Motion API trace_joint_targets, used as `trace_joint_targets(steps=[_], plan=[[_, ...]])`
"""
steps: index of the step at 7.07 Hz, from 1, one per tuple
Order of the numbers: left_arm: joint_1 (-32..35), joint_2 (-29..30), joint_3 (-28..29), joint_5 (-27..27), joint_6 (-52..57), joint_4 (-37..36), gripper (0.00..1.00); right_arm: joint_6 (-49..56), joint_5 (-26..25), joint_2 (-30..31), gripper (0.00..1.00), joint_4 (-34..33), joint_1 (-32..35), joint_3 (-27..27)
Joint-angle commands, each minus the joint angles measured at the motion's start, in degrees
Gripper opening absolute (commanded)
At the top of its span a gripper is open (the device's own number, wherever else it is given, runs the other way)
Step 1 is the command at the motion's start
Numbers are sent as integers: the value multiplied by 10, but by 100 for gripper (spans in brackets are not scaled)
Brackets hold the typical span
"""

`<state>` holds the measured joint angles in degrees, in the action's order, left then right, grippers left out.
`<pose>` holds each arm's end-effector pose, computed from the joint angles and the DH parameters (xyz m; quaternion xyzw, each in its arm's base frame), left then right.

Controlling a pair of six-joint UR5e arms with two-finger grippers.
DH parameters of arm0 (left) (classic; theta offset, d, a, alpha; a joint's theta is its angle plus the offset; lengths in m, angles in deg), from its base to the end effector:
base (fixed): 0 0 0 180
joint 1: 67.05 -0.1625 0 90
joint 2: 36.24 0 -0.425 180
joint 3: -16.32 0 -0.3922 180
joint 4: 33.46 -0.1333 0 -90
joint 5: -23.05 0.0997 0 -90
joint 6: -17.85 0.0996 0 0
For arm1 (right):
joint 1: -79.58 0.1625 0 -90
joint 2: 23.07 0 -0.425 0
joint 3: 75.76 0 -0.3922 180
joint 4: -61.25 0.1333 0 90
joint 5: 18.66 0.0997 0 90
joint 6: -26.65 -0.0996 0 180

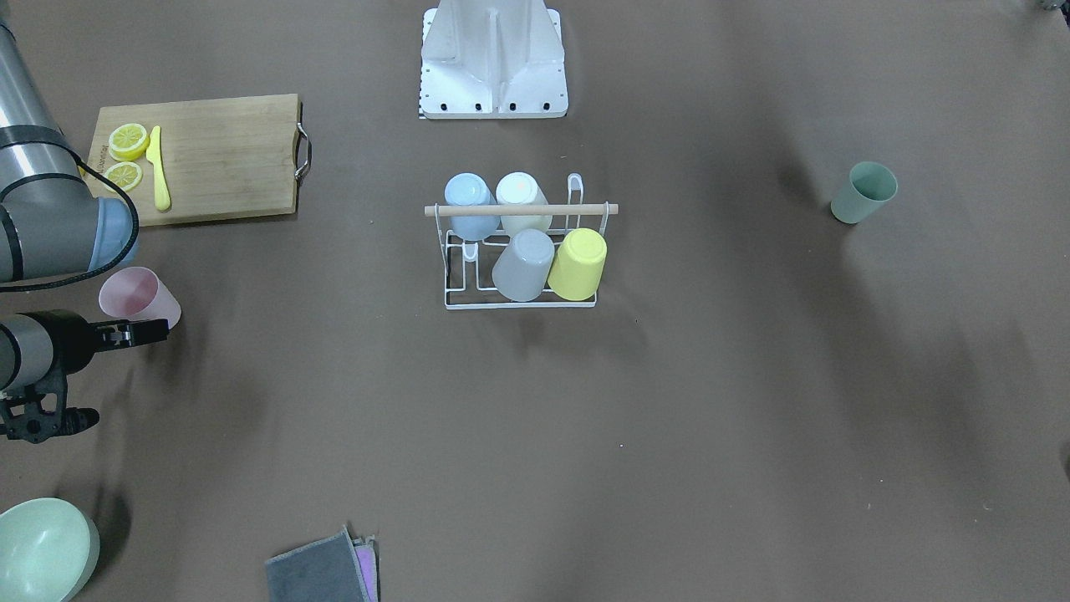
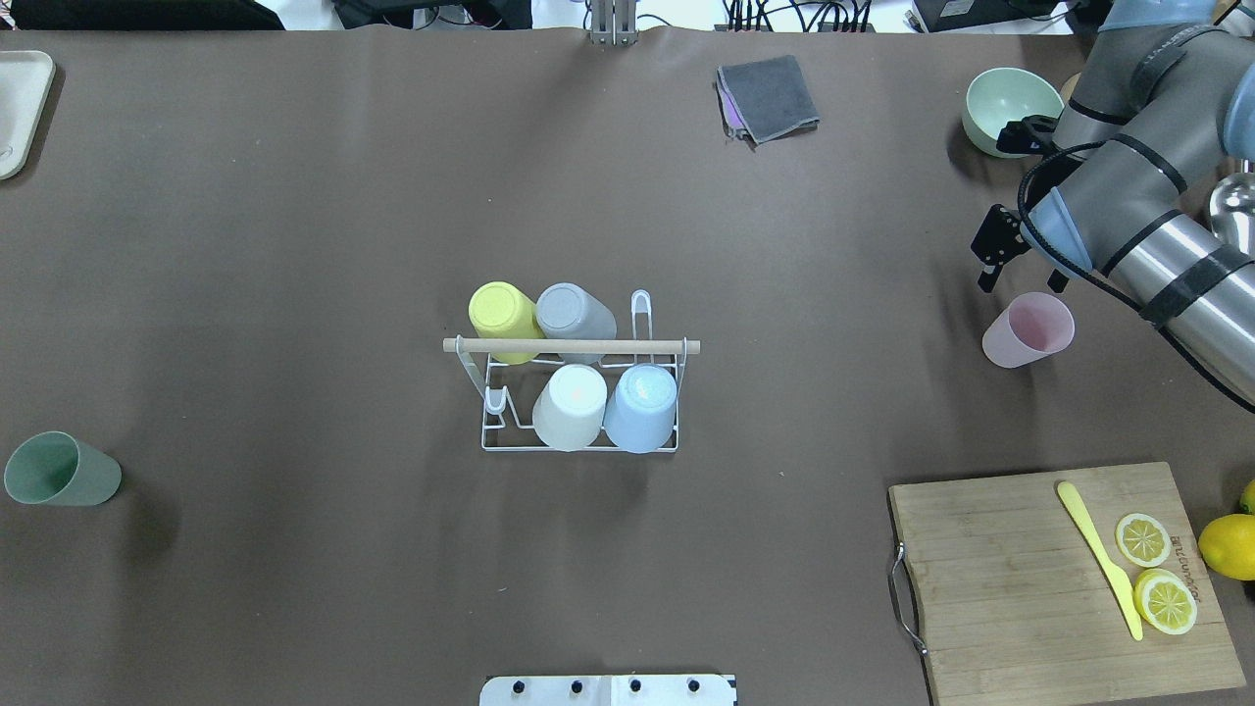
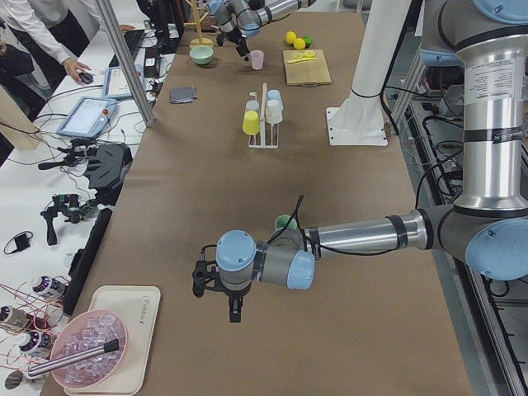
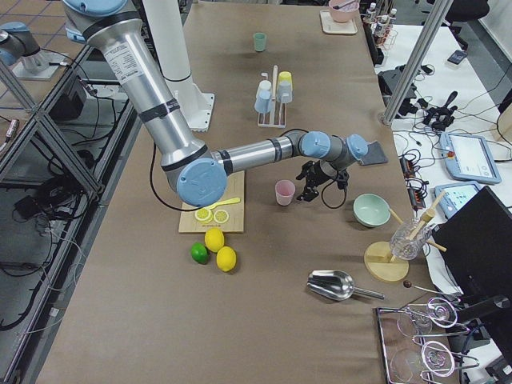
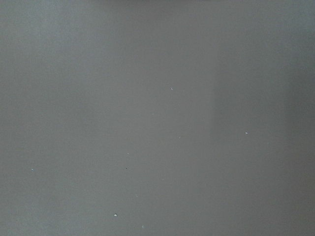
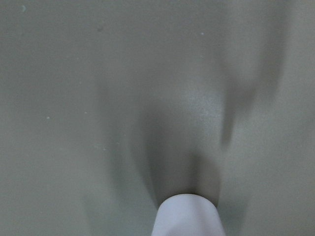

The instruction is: Place cup on cup holder

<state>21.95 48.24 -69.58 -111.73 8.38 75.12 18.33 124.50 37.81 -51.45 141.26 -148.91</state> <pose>-0.0552 -0.4563 0.7054 0.0373 0.3848 -0.0384 0.9215 -0.2741 -0.6217 0.5272 -0.2172 -0.3975 -0.1146 0.8841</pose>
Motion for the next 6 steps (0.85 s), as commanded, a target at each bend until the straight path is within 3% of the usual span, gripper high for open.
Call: trace_joint_targets(steps=[1,6], plan=[[-1,0,-2,0,-1,-1,98,26,-8,0,95,-1,0,15],[-1,10,-2,2,0,0,98,29,-6,-8,94,-22,-12,35]])
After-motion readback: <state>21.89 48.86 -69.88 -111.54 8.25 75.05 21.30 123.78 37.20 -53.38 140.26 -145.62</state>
